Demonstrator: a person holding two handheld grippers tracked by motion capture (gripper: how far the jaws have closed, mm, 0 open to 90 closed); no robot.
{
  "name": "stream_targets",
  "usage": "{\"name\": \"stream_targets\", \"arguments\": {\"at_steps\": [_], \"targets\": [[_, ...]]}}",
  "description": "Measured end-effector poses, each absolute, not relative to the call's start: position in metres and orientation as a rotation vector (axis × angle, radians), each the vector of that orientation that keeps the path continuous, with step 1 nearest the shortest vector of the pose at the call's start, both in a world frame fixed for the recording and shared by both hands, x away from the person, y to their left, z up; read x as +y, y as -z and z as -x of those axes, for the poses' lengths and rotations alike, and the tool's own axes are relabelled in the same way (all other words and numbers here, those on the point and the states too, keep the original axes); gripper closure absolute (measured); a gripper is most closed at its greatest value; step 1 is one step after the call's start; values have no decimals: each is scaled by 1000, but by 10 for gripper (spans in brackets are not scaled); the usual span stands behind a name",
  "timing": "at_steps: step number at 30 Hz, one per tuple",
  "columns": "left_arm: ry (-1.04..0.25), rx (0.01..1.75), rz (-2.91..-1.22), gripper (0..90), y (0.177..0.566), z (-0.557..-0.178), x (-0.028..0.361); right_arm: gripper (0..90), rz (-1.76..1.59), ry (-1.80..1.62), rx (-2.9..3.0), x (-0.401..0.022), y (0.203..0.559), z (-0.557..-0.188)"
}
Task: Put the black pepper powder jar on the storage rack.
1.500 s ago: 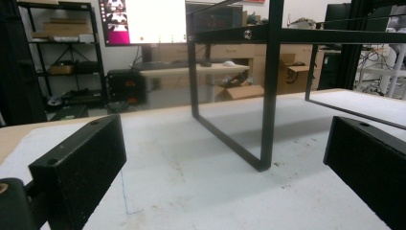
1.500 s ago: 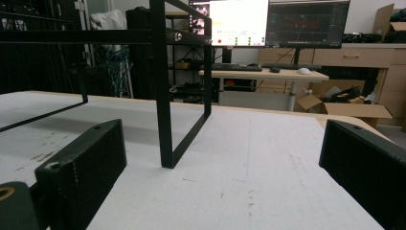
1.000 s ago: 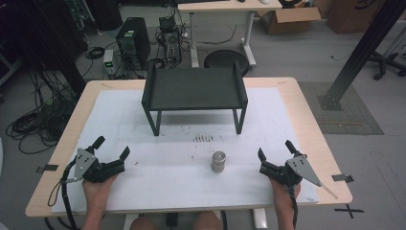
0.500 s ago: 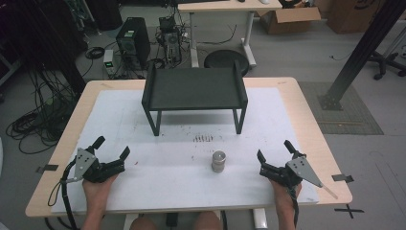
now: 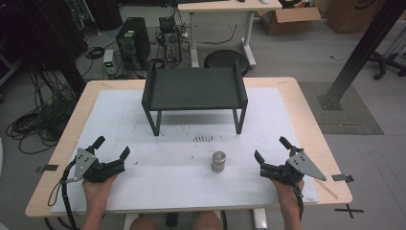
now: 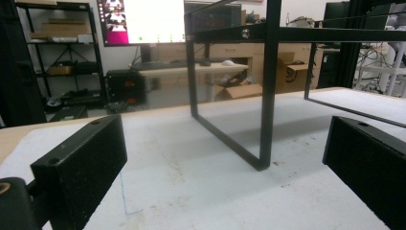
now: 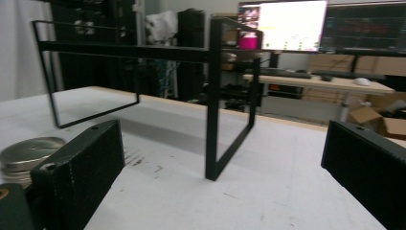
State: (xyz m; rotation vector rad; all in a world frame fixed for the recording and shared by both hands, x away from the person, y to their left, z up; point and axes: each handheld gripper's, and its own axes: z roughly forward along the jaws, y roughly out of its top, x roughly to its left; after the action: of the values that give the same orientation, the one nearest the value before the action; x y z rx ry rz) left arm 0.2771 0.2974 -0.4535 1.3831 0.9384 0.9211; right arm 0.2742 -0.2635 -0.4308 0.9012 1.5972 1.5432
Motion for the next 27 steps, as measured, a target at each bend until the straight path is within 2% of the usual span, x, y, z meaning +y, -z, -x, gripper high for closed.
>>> {"name": "stream_targets", "arguments": {"at_steps": [12,27], "targets": [[-921,938,-1383,17,454,-277,298,18,-732,-1595,1848,-255,408,-278],[-921,938,-1382,17,454,-277,298,22,-636,-1600,2061,-234,403,-285]]}}
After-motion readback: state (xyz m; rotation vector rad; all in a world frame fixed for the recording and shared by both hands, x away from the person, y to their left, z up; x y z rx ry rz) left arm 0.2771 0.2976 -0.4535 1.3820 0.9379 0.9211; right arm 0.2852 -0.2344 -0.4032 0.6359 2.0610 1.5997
